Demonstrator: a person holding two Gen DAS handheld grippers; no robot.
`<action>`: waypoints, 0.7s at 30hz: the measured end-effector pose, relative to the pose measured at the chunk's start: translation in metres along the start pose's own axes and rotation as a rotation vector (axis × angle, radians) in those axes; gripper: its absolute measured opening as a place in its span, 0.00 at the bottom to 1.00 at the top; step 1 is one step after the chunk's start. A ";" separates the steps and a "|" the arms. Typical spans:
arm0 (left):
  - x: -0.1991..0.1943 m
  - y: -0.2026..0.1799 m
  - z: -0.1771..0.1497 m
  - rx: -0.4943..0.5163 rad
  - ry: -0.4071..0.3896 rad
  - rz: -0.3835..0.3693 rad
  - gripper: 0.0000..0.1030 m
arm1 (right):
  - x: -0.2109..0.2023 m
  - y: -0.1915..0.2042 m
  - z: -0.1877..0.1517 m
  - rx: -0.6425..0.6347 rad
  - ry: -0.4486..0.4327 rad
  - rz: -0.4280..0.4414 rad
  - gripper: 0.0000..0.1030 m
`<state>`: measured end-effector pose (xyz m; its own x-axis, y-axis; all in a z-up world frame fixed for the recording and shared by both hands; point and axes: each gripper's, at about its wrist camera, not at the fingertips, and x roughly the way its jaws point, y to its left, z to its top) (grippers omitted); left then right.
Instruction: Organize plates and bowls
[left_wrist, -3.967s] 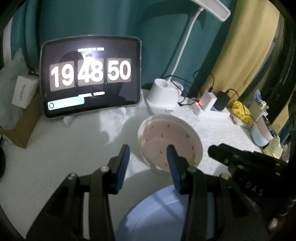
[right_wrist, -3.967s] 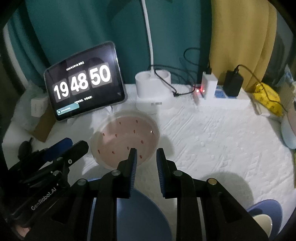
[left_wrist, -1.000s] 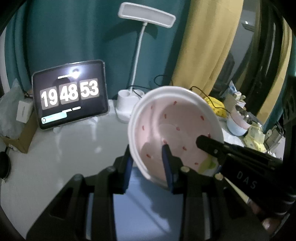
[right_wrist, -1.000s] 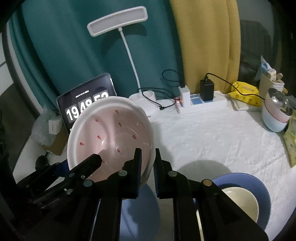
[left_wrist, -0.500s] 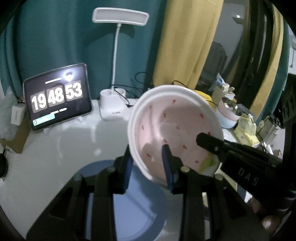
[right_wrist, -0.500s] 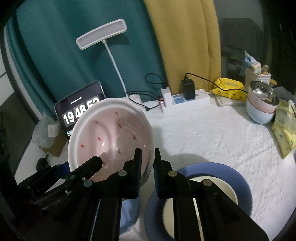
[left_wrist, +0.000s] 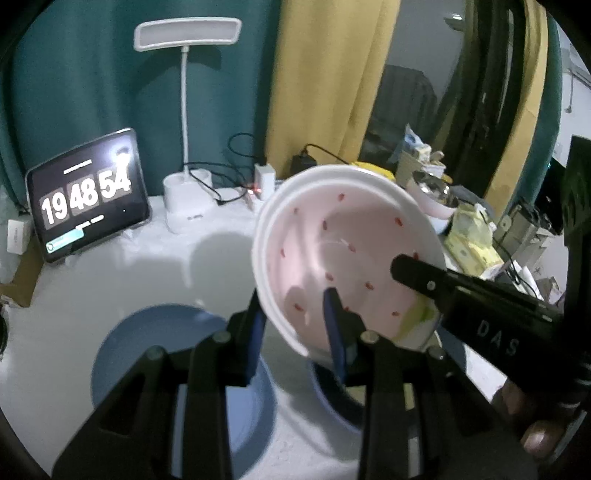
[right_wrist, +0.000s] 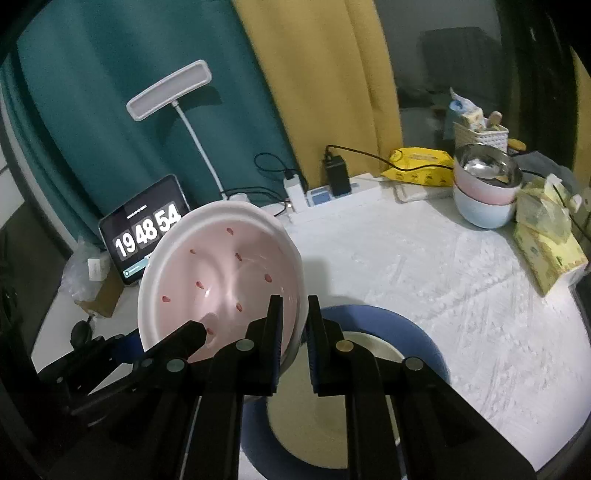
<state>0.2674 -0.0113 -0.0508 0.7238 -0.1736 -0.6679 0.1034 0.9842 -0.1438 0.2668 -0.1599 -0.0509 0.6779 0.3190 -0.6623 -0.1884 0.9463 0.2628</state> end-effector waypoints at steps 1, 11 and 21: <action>0.000 -0.003 -0.002 0.002 0.004 -0.003 0.31 | -0.002 -0.003 -0.001 0.004 0.000 -0.003 0.12; 0.008 -0.029 -0.019 0.022 0.045 -0.022 0.31 | -0.010 -0.027 -0.017 0.029 0.017 -0.029 0.12; 0.014 -0.045 -0.036 0.043 0.078 -0.029 0.31 | -0.013 -0.042 -0.035 0.050 0.044 -0.045 0.12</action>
<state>0.2483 -0.0588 -0.0795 0.6649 -0.2025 -0.7190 0.1539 0.9790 -0.1334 0.2411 -0.2017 -0.0776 0.6527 0.2790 -0.7043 -0.1217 0.9562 0.2661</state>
